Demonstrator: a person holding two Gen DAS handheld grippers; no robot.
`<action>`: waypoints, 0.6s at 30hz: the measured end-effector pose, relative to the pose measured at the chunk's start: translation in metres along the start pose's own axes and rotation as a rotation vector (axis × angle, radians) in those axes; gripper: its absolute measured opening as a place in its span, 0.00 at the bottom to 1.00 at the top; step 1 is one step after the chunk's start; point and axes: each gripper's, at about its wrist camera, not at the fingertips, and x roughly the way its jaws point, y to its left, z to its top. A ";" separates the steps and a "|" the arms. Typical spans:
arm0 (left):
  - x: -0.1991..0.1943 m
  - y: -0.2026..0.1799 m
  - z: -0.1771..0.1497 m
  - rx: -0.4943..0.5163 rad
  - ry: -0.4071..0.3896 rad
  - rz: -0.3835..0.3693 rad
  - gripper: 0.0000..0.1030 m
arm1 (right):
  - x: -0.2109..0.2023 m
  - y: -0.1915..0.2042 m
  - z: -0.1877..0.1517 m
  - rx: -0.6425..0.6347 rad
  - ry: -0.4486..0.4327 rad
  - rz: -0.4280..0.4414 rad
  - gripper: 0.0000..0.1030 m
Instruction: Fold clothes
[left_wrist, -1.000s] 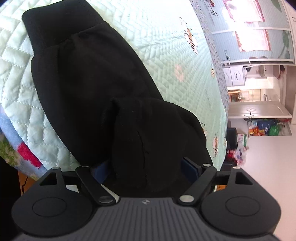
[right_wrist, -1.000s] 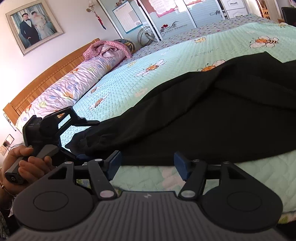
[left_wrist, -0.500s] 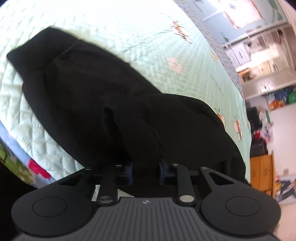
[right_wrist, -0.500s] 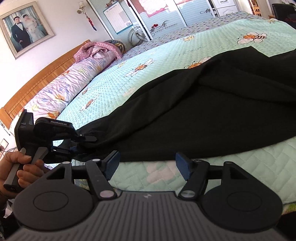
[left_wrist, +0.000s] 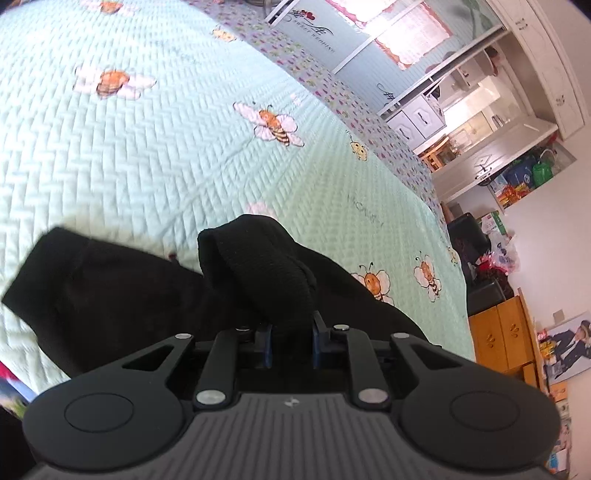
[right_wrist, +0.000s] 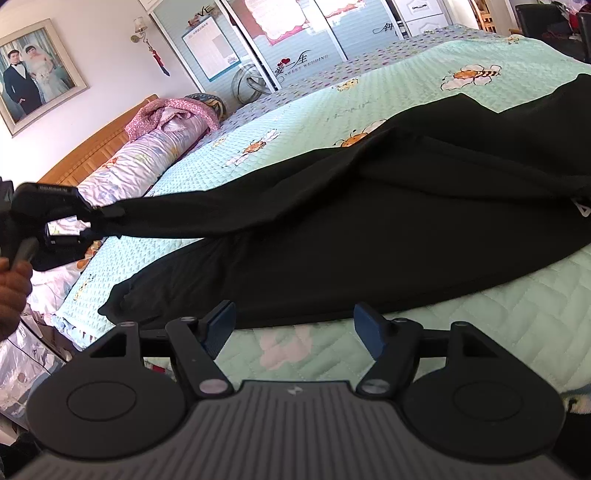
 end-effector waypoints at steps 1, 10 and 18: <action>-0.003 -0.004 0.002 0.017 -0.002 -0.008 0.19 | 0.000 -0.001 0.001 -0.002 -0.002 0.001 0.71; -0.028 -0.047 0.032 0.065 -0.075 -0.116 0.18 | -0.005 -0.022 0.010 0.078 -0.042 -0.002 0.71; -0.089 -0.052 0.059 0.007 -0.168 -0.231 0.18 | -0.011 -0.043 0.014 0.163 -0.077 0.041 0.72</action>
